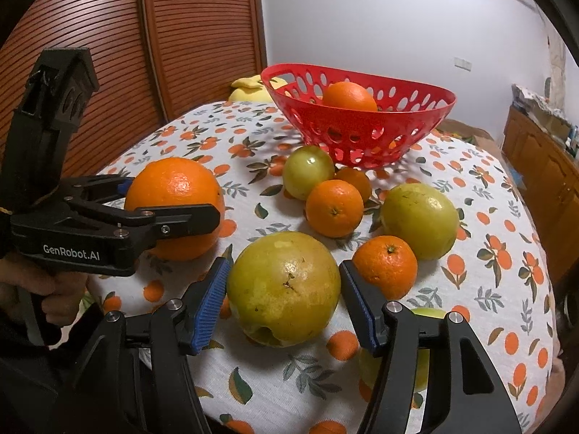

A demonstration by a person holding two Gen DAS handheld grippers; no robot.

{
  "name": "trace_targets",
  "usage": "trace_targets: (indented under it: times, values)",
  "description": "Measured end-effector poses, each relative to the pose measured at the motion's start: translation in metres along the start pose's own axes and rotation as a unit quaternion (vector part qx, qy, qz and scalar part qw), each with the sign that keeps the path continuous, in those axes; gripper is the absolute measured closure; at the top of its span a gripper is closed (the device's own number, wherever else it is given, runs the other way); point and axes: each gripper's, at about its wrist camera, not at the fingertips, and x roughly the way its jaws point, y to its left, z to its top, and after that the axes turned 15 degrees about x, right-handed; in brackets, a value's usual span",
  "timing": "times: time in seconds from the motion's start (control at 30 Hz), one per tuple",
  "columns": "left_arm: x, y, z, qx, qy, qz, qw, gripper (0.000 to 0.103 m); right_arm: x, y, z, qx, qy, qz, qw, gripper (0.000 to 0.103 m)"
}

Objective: Organize fruits
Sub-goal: 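Lift and carry the pomelo and orange over the red basket with both tools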

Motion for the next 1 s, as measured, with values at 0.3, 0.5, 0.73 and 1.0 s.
trace_targets:
  times: [0.3, 0.5, 0.73, 1.0]
  values:
    - [-0.015, 0.007, 0.010, -0.005, -0.019, 0.005, 0.9998, 0.017, -0.009, -0.003, 0.011, 0.005, -0.011, 0.010, 1.000, 0.040]
    - [-0.025, 0.006, 0.026, 0.004, -0.036, 0.006, 0.9993, 0.017, -0.021, -0.008, 0.025, 0.005, -0.025, 0.012, 1.000, 0.040]
    - [-0.034, 0.000, 0.047, 0.017, -0.056, 0.003, 0.9983, 0.017, -0.034, -0.010, 0.042, 0.001, -0.042, 0.010, 0.999, 0.040]
    - [-0.040, -0.006, 0.066, 0.028, -0.071, 0.002, 0.9971, 0.017, -0.045, -0.013, 0.060, -0.005, -0.058, 0.007, 0.998, 0.040]
